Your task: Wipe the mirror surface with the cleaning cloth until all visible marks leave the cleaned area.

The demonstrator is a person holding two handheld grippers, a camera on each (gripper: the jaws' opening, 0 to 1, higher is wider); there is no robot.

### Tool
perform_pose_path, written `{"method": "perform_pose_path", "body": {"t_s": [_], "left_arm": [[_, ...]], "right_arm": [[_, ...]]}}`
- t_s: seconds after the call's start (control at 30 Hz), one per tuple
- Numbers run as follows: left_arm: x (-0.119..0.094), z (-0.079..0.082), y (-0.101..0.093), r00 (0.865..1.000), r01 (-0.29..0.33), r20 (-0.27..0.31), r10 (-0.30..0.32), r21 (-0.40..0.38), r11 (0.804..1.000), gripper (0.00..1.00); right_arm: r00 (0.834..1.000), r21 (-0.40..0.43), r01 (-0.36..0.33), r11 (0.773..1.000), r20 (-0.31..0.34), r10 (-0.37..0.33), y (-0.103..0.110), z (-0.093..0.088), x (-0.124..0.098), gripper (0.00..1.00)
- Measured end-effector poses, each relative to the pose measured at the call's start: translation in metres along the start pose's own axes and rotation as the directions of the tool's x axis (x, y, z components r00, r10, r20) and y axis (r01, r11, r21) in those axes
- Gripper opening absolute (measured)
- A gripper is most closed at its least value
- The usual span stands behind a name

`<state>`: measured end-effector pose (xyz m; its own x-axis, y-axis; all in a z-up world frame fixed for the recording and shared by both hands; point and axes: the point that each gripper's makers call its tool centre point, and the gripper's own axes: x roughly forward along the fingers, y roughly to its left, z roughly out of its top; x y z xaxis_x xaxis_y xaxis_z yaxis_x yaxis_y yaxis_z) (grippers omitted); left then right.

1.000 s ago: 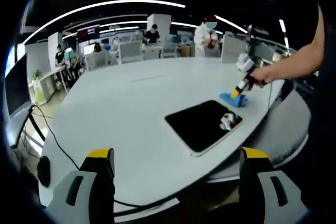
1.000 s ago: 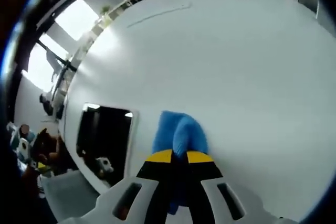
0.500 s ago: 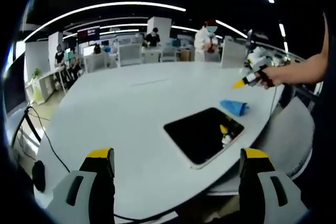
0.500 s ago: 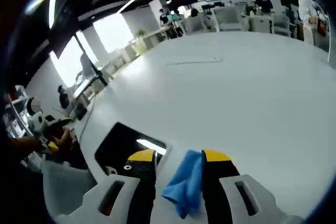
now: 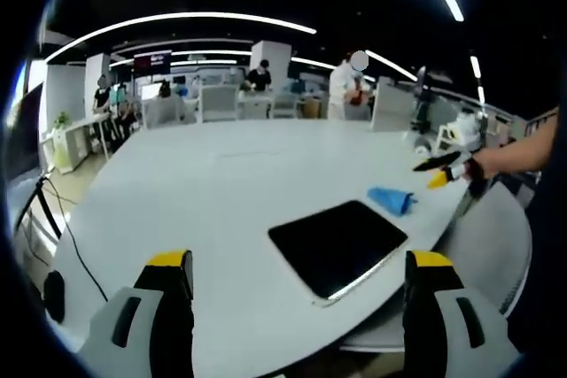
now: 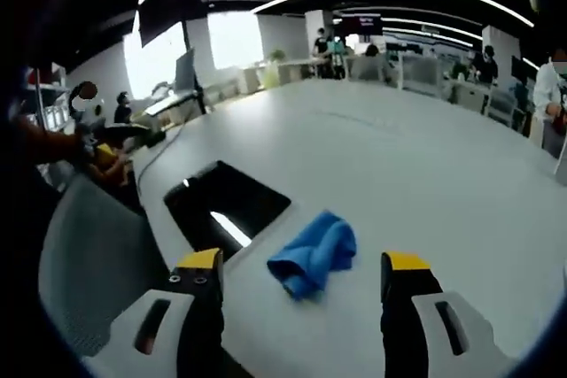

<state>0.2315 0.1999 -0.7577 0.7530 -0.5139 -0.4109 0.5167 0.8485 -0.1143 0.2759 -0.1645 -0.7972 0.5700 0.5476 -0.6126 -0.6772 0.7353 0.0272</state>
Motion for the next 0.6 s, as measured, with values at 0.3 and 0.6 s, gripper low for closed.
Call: {"method": "perform_pose_path", "body": {"t_s": [0.3,0.6], "left_arm": [[-0.012,0.002,0.001,1.0,-0.013,-0.011,0.013,0.0,1.0,1.0],[-0.004,0.013,0.002,1.0,0.017,-0.01,-0.017,0.035,0.999,1.0]], "right_arm": [[0.997,-0.022,0.07,0.997,0.046,-0.069,0.01,-0.003,-0.015,0.99],[0.988,0.042,0.1,0.994,0.111,-0.104,-0.003,0.001,-0.028,0.97]]}}
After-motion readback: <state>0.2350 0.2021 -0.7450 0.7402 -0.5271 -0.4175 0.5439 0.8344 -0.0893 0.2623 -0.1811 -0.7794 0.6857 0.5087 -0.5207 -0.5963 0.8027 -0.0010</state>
